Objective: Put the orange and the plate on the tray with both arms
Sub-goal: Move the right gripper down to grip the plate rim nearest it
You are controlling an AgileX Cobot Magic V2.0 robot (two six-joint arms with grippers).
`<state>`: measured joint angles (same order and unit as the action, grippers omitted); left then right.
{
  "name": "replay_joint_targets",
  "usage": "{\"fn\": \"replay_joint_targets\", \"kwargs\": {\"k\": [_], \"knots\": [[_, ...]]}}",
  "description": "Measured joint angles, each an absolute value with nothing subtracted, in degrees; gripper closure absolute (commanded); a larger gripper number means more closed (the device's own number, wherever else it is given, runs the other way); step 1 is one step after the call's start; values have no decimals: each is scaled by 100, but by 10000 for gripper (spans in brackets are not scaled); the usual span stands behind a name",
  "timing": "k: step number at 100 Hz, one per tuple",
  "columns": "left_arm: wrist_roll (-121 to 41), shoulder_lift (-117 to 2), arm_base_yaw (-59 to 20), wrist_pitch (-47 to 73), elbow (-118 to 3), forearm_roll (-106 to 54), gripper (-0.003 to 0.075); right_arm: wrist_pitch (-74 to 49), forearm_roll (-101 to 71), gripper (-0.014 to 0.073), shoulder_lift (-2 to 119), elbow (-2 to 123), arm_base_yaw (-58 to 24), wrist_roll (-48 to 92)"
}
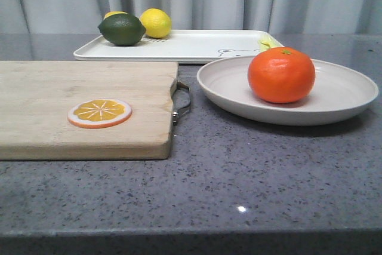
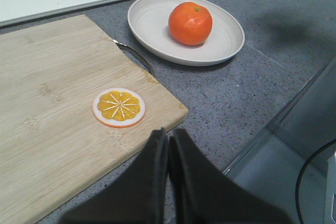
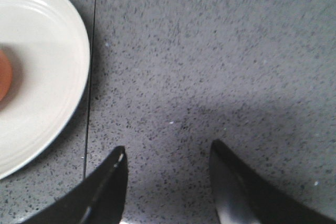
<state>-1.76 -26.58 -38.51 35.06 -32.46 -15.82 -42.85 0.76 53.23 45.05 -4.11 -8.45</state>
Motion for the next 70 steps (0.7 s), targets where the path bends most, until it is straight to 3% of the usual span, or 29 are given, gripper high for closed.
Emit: {"fn": "replay_joint_targets", "kwargs": {"k": [70], "knots": [[-176, -2658, -3851, 3515, -3246, -1582, 741, -4767, -824, 198, 7489, 6096, -758, -399]]}}
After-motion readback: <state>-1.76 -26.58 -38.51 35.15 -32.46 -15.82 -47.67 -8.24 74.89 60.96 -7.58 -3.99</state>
